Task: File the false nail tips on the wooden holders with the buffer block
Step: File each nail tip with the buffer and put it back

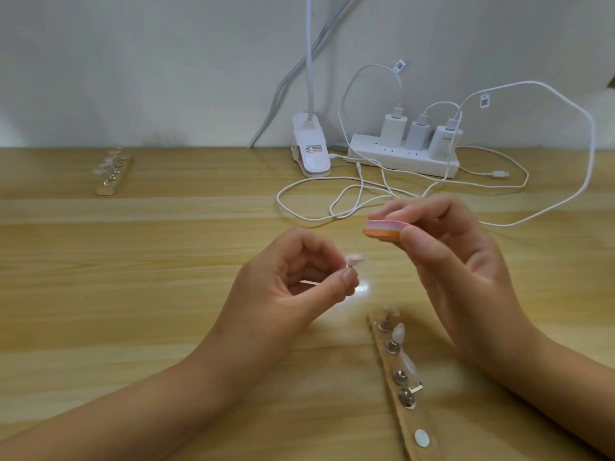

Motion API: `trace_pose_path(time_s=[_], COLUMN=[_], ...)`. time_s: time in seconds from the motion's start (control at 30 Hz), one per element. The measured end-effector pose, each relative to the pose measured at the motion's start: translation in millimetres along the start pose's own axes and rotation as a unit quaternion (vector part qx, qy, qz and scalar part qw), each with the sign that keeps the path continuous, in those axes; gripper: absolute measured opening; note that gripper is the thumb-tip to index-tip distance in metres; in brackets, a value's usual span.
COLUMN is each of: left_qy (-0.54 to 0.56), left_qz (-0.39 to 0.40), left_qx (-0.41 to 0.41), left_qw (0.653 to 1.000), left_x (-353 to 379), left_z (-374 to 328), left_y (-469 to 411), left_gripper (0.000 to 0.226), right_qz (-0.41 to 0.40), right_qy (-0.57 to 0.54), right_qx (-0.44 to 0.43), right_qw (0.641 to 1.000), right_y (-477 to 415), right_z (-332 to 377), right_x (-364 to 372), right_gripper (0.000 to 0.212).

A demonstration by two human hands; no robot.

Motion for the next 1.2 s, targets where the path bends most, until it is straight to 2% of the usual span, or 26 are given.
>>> trace_pose_path(time_s=[0.17,0.3,0.53,0.73,0.83,0.93,1.0,1.1,1.2], left_qy=[0.027,0.064,0.169,0.23,0.221,0.189,0.169,0.141,0.108], left_qz=[0.015,0.03,0.063,0.091,0.083,0.079,0.081,0.079,0.082], left_qx=[-0.012,-0.03,-0.09,-0.137,-0.139,-0.129,-0.122,-0.11,-0.094], left_qw=[0.999,0.997,0.98,0.959,0.962,0.97,0.975,0.981,0.986], left_x=[3,5,16,22,22,21,21,21,22], left_z=[0,1,9,15,18,21,21,20,16], left_y=[0,0,1,1,1,1,1,2,2], left_gripper=[0.014,0.015,0.026,0.02,0.023,0.022,0.019,0.017,0.016], right_qz=[-0.006,-0.013,-0.012,-0.02,-0.022,-0.015,0.005,0.043,0.078], right_qy=[0.016,0.013,0.016,0.023,0.014,0.02,0.032,0.074,0.136], right_qx=[0.009,0.016,0.008,0.007,0.006,0.002,-0.005,-0.014,-0.05], right_qw=[1.0,1.0,1.0,0.999,1.0,1.0,0.999,0.996,0.986], right_y=[-1,-1,-1,-1,-2,-1,0,3,7], right_z=[-5,-5,-5,-4,-3,-2,1,6,13], right_x=[-3,-4,-4,-4,-3,-2,3,11,17], right_gripper=[0.015,0.027,0.012,0.02,0.026,0.021,0.03,0.045,0.045])
Point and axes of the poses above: each hand's wrist, its own y-axis away from the middle knuckle, its own x-axis out of the palm, z = x × y, the point moved 8 cm from there along -y, towards the middle knuckle, and after that the axes turned 2 degrees about y, right-handed, at the moved point
